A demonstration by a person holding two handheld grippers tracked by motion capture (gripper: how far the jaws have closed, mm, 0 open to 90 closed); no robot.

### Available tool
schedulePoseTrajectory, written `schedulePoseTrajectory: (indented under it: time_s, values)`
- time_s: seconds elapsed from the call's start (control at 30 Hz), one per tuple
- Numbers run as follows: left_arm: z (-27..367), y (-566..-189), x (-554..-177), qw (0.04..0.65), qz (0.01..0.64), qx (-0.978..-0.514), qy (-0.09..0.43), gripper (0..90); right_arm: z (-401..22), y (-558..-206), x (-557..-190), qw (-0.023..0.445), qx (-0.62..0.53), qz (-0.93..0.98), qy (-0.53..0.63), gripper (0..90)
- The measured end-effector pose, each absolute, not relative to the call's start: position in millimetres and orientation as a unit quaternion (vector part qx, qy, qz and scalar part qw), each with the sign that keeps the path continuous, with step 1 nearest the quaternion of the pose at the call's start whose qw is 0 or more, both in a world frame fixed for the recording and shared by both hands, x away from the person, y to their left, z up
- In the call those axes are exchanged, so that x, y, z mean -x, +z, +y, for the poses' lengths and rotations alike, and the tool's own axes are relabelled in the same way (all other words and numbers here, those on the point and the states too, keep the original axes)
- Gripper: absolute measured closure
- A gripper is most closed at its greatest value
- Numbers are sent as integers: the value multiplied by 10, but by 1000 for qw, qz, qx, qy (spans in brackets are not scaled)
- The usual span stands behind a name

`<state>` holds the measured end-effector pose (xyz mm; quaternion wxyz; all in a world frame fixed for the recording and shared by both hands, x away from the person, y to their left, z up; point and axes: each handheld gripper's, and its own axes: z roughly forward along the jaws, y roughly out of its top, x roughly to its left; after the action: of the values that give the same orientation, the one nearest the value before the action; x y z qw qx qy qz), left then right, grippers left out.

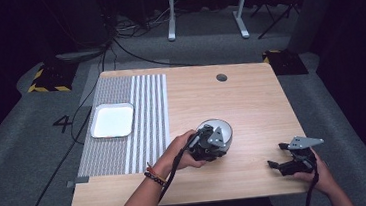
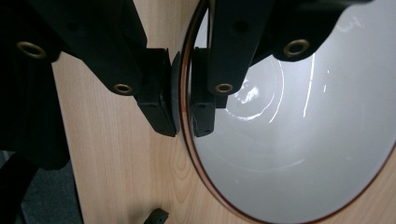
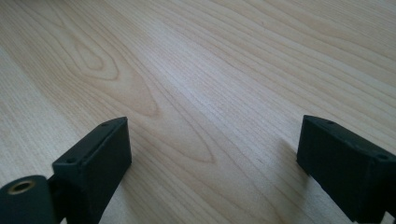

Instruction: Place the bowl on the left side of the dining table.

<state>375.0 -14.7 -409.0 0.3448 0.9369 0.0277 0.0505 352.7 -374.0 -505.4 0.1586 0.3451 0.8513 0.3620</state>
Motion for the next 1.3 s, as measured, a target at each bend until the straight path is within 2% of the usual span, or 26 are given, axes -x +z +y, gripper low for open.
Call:
schedulePoseTrajectory:
  time_s: [0.6, 1.3]
  values:
    - [-162, -4015, -3739, 346, 24, -936, 58, 802, -3738, -5052, -3525, 158, -347, 851, 362, 101]
    - [-39, -3820, -3724, 391, 18, -918, 60, 802, -3739, -5052, -3525, 158, -346, 851, 362, 101]
